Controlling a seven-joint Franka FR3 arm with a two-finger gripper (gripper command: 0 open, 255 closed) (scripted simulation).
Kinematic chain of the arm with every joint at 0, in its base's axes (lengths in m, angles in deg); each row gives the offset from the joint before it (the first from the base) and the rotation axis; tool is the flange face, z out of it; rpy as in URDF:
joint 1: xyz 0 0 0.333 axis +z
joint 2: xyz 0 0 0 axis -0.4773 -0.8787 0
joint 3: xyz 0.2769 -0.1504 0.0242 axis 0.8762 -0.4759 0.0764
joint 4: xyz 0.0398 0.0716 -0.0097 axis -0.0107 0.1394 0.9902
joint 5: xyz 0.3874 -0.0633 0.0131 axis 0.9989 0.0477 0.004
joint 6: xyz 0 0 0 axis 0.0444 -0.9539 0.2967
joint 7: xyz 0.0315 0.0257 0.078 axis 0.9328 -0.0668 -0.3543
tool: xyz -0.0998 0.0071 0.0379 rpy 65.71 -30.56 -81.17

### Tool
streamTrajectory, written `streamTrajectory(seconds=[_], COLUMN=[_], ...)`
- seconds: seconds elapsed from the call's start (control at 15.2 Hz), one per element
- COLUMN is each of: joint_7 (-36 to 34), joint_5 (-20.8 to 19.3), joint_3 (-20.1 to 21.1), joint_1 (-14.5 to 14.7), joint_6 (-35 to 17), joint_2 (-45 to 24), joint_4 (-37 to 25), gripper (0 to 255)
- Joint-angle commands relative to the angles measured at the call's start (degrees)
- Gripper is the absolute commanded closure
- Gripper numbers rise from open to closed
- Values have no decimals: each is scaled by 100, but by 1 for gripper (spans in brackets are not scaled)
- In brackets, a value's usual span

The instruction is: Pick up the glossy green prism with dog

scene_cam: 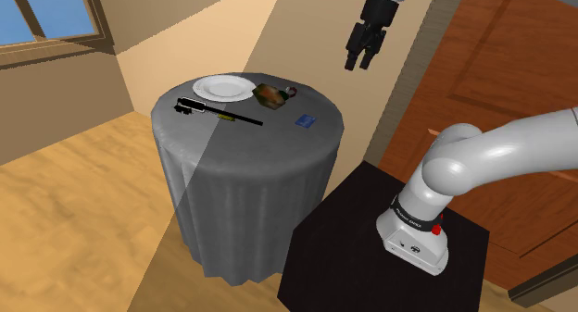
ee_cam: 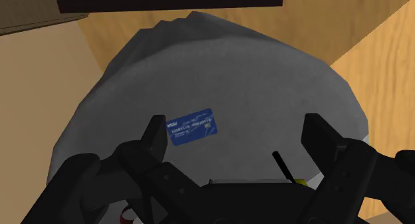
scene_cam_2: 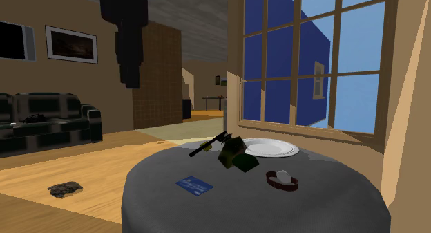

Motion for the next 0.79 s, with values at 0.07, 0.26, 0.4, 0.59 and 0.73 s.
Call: streamTrajectory(seconds=[0.07,0.26,0.4,0.59,0.73], joint_7=[48,180,257,361,420], joint_5=[-24,-97,-148,-229,-289], joint_3=[17,68,101,155,191], joint_1=[23,87,126,176,205], joint_6=[-160,-614,-893,-1270,-1492], joint_2=[-193,-791,-1203,-1833,-2260], joint_4=[-33,-178,-313,-571,-779], gripper=[0,0,0,0,0])
